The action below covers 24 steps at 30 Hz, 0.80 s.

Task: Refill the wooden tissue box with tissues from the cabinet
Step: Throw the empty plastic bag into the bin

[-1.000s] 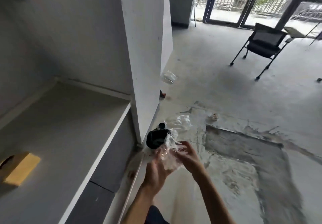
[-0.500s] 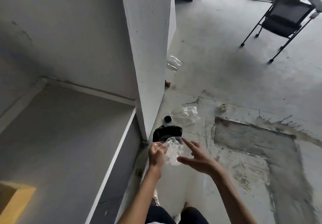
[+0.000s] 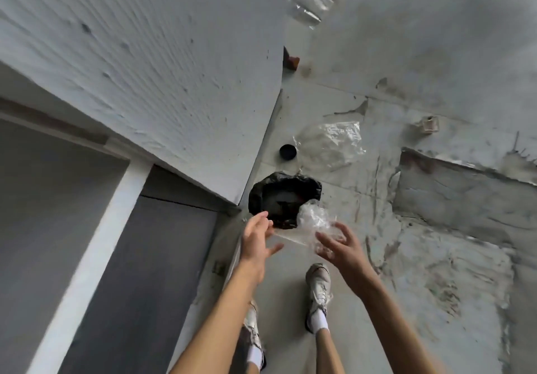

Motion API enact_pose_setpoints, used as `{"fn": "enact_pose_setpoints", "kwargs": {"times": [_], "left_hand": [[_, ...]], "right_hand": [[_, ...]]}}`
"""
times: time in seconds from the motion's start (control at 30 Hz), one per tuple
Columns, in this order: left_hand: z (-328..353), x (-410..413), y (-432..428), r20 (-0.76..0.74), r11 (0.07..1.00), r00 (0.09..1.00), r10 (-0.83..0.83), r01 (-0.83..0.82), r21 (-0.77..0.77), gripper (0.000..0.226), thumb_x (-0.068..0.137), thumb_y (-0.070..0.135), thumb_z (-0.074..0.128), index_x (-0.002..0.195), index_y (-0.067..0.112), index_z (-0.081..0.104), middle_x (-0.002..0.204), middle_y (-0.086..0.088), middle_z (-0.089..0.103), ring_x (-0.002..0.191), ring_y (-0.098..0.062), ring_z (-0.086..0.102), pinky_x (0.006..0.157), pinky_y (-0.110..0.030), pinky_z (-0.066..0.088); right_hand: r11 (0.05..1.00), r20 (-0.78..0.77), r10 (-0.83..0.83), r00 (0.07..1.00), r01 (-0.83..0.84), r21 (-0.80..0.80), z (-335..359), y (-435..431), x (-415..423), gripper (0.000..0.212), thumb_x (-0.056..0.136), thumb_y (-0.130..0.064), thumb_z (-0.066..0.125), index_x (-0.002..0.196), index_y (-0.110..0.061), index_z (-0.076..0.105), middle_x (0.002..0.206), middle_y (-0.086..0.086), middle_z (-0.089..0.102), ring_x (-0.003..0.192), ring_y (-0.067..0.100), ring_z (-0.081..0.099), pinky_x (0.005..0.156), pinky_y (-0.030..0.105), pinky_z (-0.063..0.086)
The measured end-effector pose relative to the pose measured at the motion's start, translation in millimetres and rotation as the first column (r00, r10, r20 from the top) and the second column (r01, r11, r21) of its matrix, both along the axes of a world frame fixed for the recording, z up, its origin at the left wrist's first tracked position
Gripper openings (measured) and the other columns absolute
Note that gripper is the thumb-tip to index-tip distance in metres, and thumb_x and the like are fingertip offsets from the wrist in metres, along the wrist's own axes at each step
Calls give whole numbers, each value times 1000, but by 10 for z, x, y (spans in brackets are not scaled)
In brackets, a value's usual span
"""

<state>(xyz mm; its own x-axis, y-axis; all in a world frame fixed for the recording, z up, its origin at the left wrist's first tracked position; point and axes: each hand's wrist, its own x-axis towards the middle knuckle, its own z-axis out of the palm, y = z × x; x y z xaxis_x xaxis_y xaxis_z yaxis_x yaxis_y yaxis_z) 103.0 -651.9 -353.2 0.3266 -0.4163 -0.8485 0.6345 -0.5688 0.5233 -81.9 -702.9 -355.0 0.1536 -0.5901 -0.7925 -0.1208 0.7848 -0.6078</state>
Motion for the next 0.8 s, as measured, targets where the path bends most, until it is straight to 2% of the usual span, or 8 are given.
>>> {"fn": "enact_pose_setpoints", "kwargs": {"times": [0.13,0.2,0.27,0.37,0.47,0.53,0.63,0.8], "left_hand": [[-1292,168,-228,239,975,952,-192,158,155,24,96,4,39,110,10,58,93,-7,58,84,-18,55,69,-38,55],[-1987,209,-283,346,948,895,-281,201,248,25,96,7,43,118,9,54,86,0,57,76,-15,55,70,-38,56],[-2585,246,-354,398,918,843,-362,247,311,33,97,17,49,129,12,45,98,-1,59,81,-18,57,78,-44,58],[-3376,255,-437,341,885,833,-436,326,333,49,94,29,57,136,19,35,127,-6,51,85,-18,59,77,-44,59],[-3812,248,-462,428,873,772,-470,334,356,10,92,16,54,101,17,49,108,-13,60,73,-20,61,61,-30,59],[-4020,230,-439,523,864,694,-495,334,376,13,84,11,49,79,22,45,92,-13,60,74,-28,61,67,-35,58],[-4090,197,-421,556,845,637,-534,371,386,24,81,9,47,68,25,35,90,-16,57,87,-37,56,75,-42,49],[-4076,247,-466,550,829,620,-560,411,380,13,86,7,46,81,15,37,103,-27,55,97,-41,53,80,-43,44]], "right_hand": [[995,-156,49,986,-62,-83,-1274,-371,85,38,77,-19,80,104,-36,60,131,18,43,97,39,67,78,35,59],[961,-267,159,950,-211,-179,-1855,-545,231,37,75,-27,81,99,-43,59,126,13,40,100,28,63,80,37,59],[887,-377,272,886,-382,-258,-2321,-685,403,38,75,-33,80,104,-40,57,118,8,39,92,6,55,85,33,55],[742,-509,379,773,-583,-332,-2956,-814,702,44,75,-44,77,112,-33,57,113,3,44,79,7,57,84,33,54],[545,-720,442,535,-797,-258,-3483,-861,941,44,78,-56,68,110,-29,55,115,1,51,86,25,61,73,37,52],[452,-813,433,388,-875,-177,-3822,-894,1072,36,83,-49,64,108,-23,58,114,4,54,90,33,61,69,35,45],[508,-747,532,398,-856,-94,-4214,-913,1252,24,89,-24,58,110,-13,62,116,14,62,101,39,62,76,39,47],[544,-492,749,444,-836,75,-4346,-954,1383,39,89,-8,56,128,-4,54,127,17,59,120,33,55,96,33,44]]}}
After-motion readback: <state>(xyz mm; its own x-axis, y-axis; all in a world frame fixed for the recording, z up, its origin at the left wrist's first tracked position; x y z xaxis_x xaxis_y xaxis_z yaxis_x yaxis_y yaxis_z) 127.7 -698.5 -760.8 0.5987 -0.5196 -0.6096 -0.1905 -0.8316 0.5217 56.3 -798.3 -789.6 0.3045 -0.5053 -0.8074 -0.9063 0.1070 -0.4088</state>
